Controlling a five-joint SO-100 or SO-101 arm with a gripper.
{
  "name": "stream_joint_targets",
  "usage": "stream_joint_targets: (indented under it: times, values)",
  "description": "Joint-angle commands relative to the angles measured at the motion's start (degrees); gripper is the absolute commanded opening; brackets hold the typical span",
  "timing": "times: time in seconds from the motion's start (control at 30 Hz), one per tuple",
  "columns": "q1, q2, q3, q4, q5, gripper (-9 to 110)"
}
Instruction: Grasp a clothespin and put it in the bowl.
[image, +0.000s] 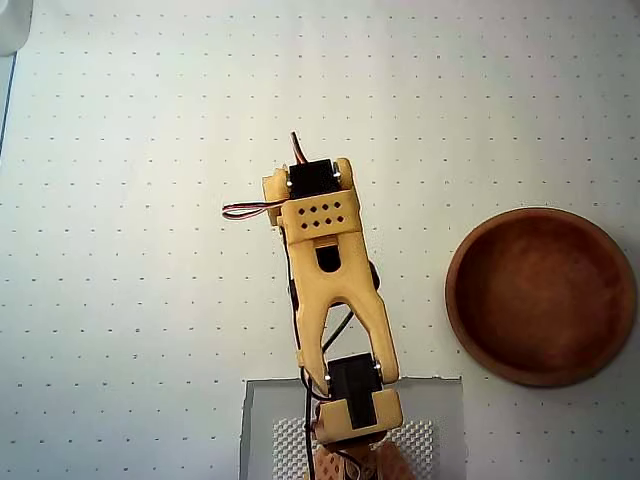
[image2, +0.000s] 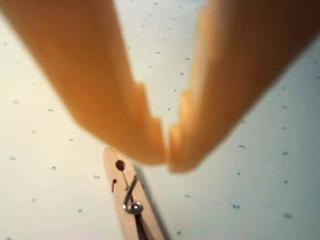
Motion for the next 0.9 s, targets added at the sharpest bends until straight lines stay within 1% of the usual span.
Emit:
stream_joint_targets:
  times: [0.0,0.23,0.53,0.6,0.7,0.8,0.87]
  values:
    - [0.09,-2.20,-3.87,-0.53,-1.32,-3]
    - [0.70,-8.70,-7.65,-0.44,-2.11,-3]
    - [3.34,-21.97,-21.18,0.26,-2.29,-3]
    - [3.69,-23.03,-21.80,0.26,-2.29,-3]
    - [4.13,-24.43,-22.32,0.26,-3.87,2]
    - [5.19,-24.79,-22.76,0.26,-4.57,11]
    - [5.36,-24.87,-22.85,0.26,-4.83,15]
